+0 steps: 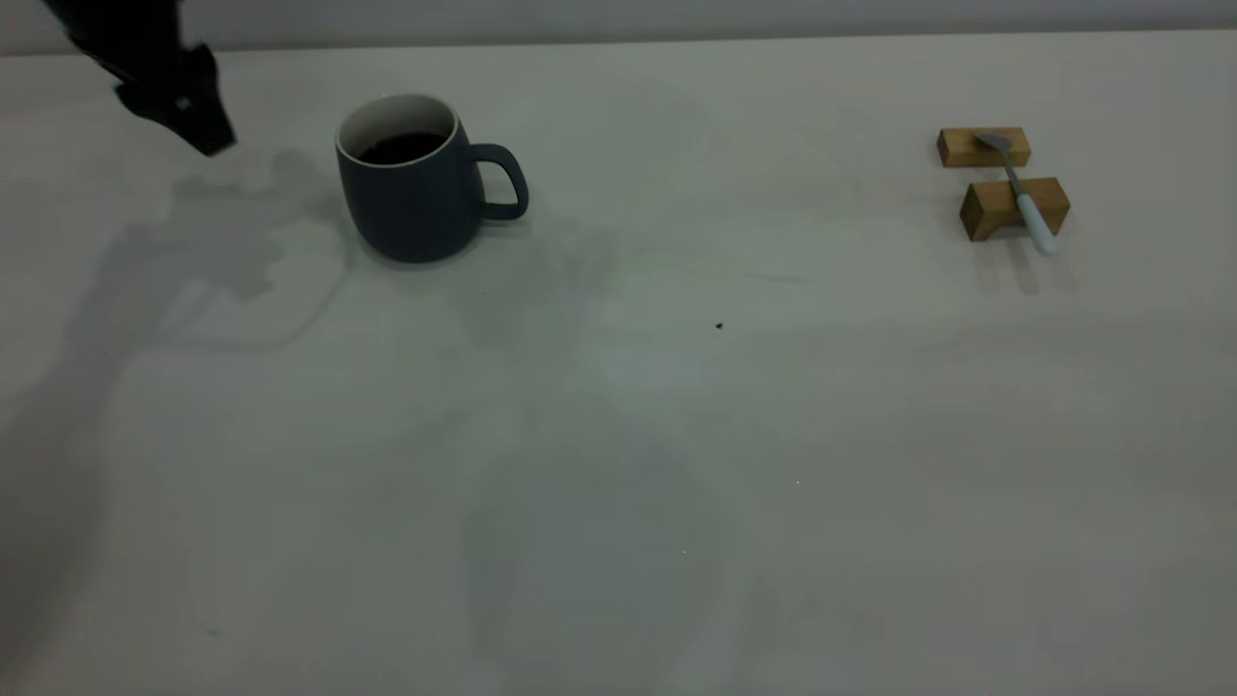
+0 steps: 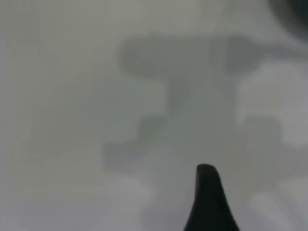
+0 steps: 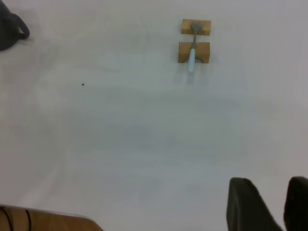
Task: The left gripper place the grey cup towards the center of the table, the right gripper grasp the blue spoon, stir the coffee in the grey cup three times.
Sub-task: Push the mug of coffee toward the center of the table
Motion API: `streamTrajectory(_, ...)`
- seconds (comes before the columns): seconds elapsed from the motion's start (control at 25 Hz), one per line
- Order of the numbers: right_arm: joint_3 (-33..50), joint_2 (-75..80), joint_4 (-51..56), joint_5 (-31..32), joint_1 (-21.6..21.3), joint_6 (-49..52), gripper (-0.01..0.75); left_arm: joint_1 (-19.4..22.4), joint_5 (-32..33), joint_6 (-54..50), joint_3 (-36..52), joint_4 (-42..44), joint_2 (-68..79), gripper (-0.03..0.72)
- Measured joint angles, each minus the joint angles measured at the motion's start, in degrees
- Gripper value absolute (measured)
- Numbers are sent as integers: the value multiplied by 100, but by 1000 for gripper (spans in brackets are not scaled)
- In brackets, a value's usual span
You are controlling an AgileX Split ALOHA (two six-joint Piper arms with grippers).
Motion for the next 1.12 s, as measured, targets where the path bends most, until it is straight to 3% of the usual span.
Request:
streamTrajectory(0.2,0,0,0,0,0,0,238,-42,-36,1680,-306,-711,463,585)
streamTrajectory(0.48,0,0,0,0,0,0,238,-297,-251,3122,-349,-1594,905,585)
streamTrajectory(0.68,0,0,0,0,0,0,238,-560,-366,3436,-349,-1912,937,585)
streamTrajectory(1.12,0,0,0,0,0,0,238,-1628,-801,3287,-349,-2158,964,585)
